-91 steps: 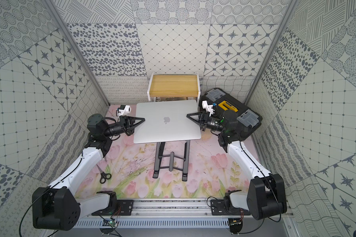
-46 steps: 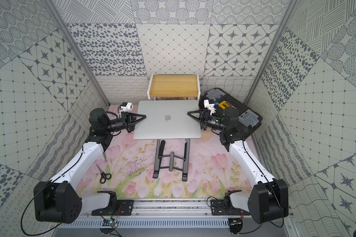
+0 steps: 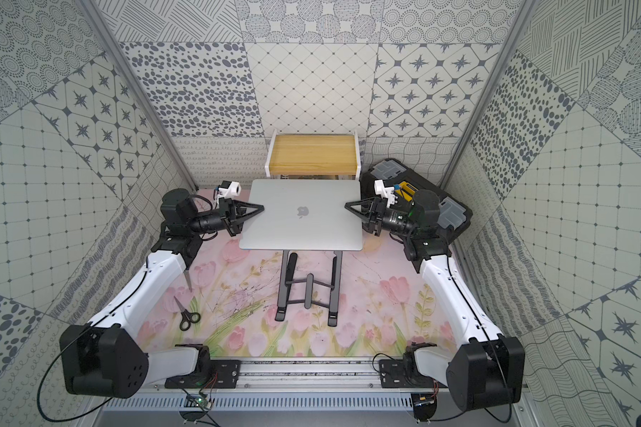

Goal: Close the laptop lid and set it aside
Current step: Pick up the laptop from the computer stand.

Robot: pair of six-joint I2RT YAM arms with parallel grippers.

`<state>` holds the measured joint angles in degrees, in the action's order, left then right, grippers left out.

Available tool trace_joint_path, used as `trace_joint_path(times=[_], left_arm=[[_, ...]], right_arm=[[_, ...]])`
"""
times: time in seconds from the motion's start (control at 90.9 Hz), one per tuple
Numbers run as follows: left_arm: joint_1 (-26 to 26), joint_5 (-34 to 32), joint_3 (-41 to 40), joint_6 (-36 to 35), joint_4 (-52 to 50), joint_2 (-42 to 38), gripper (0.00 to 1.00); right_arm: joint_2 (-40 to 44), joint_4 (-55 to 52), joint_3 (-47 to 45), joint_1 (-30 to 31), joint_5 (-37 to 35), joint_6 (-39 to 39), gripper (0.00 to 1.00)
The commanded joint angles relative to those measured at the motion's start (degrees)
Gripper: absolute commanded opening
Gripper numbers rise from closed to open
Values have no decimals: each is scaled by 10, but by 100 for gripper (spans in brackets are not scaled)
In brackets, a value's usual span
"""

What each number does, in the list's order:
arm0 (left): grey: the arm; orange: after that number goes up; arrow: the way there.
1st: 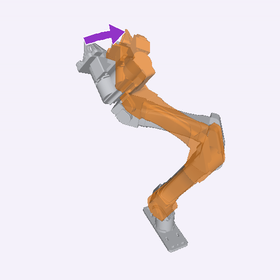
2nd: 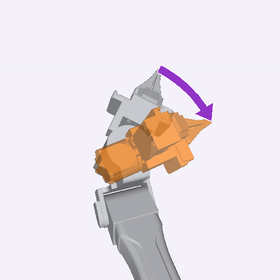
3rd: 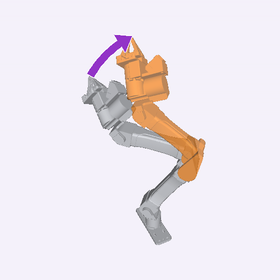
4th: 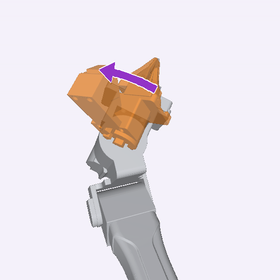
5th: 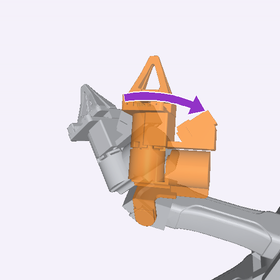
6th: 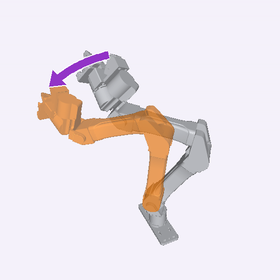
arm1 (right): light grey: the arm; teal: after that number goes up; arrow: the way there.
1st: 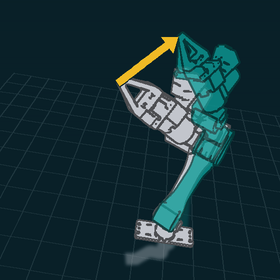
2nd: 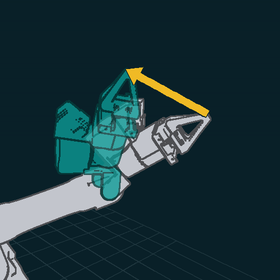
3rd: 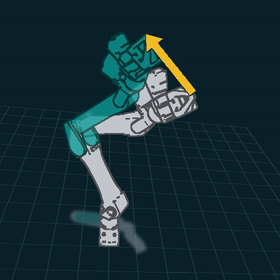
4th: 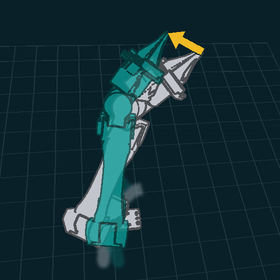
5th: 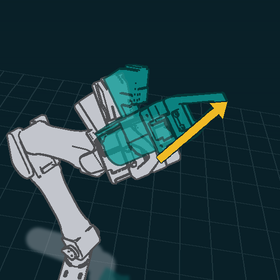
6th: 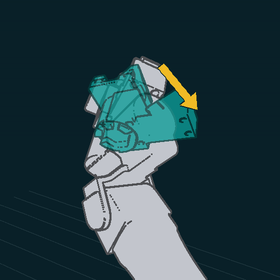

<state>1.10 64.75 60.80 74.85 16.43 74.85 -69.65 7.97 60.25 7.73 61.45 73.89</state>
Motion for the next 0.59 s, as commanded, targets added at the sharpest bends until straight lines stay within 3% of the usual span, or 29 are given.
trace_joint_path(times=[0.0,0.066,0.132,0.198,0.286,0.396,0.462,0.539,0.583], left_arm=[[-1,-26,9,-36,-4,0,13],[-1,-30,9,-37,-7,-3,13],[-1,-33,10,-40,-11,-3,15],[0,-35,13,-41,-13,-4,18],[2,-36,29,-55,-36,-7,38],[1,-44,70,-96,-105,-6,48],[2,-45,102,-116,-140,2,47],[2,-40,148,-125,-162,23,28],[2,-38,172,-123,-166,37,25]], right_arm=[[28,47,37,-6,16,-23,36],[31,42,37,-6,14,-26,32],[30,24,43,-6,13,-37,19],[27,5,52,-6,9,-50,12],[19,-30,72,-6,0,-73,4],[-2,-37,105,-6,-12,-72,0],[-22,-37,134,-7,-16,-69,0],[-48,-36,168,-7,-27,-60,0],[-66,-30,188,-8,-31,-52,0]])
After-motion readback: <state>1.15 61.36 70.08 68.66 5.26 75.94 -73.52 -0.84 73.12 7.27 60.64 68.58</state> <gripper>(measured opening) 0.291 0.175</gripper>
